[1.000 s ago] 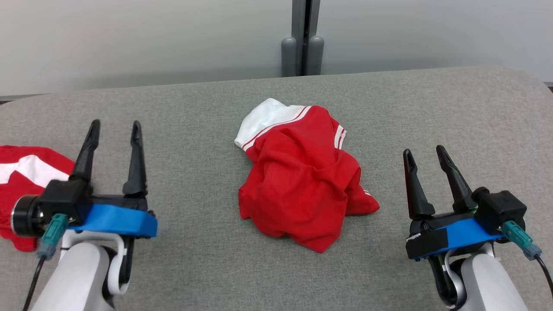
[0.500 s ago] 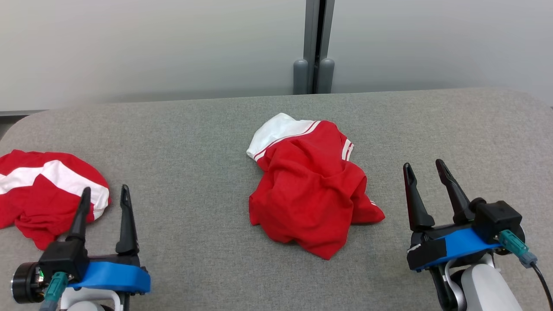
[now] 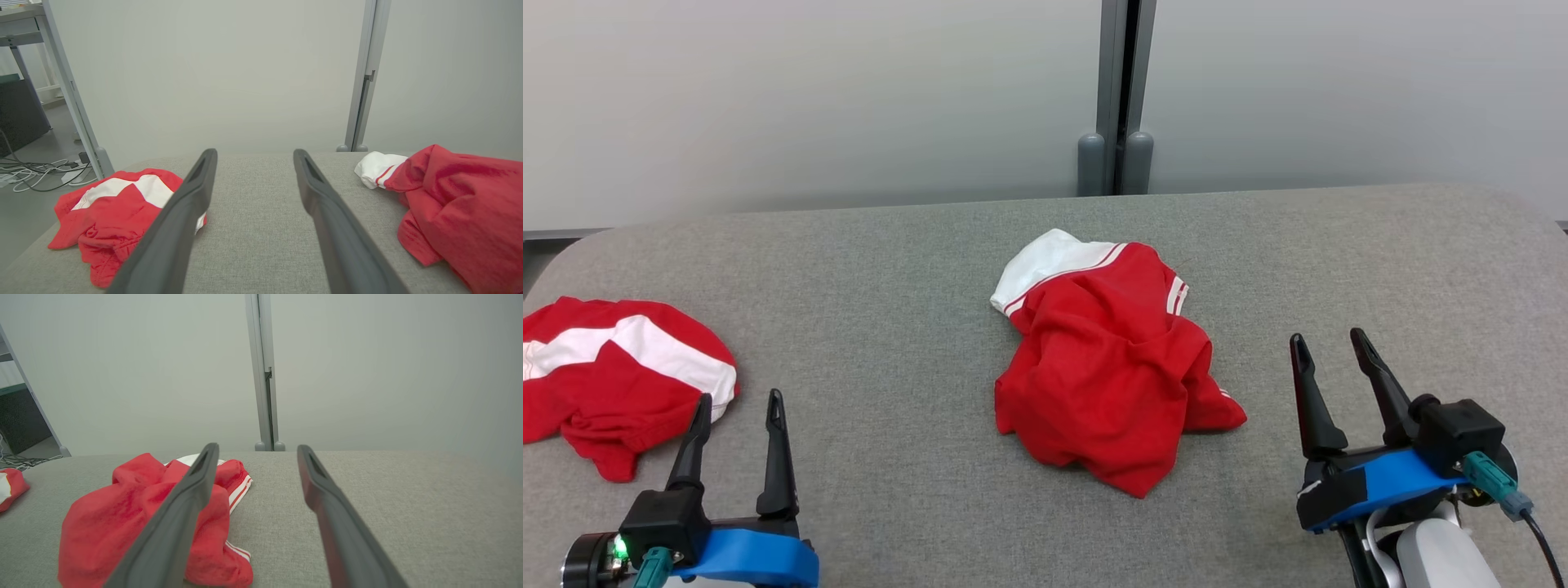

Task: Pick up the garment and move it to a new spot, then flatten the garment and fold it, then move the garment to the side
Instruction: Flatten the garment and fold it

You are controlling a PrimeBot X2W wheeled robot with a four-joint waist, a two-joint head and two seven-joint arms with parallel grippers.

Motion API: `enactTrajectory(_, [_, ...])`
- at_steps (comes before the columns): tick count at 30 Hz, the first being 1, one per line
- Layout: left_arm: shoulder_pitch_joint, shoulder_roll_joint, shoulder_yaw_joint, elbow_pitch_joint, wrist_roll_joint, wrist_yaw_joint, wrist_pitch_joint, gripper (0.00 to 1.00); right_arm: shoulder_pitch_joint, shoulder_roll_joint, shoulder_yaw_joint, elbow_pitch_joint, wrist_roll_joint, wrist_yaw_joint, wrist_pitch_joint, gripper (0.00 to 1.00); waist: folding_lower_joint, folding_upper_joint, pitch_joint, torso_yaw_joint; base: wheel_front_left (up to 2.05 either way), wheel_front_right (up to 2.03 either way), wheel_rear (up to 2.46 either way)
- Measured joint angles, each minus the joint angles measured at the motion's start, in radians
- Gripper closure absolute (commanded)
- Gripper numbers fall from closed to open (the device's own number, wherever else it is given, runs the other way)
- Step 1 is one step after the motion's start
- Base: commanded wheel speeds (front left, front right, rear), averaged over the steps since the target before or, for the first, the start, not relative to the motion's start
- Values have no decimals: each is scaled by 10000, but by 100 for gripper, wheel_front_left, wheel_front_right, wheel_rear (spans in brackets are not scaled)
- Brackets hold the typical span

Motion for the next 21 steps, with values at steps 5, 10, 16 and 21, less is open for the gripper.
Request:
enactTrajectory(5, [106, -84, 213, 6, 150, -104, 0, 0, 28, 0, -31, 104, -25, 0, 0, 0, 0, 0, -69, 8, 0, 0, 0])
enactTrajectory(10, [133, -219, 311, 35, 320, -198, 0, 0, 48, 0, 2, 196, -21, 0, 17, 0, 0, 0, -147, 6, 0, 0, 0])
enactTrajectory(16, [175, -305, 495, 48, 451, -267, 0, 0, 51, 0, 46, 311, 27, 0, 59, 0, 1, 0, -228, -29, 0, 0, 0])
enactTrajectory(21, [195, -339, 593, 81, 579, -351, 0, 0, 51, 0, 56, 391, 31, 0, 104, 0, 0, 0, -250, -51, 0, 0, 0])
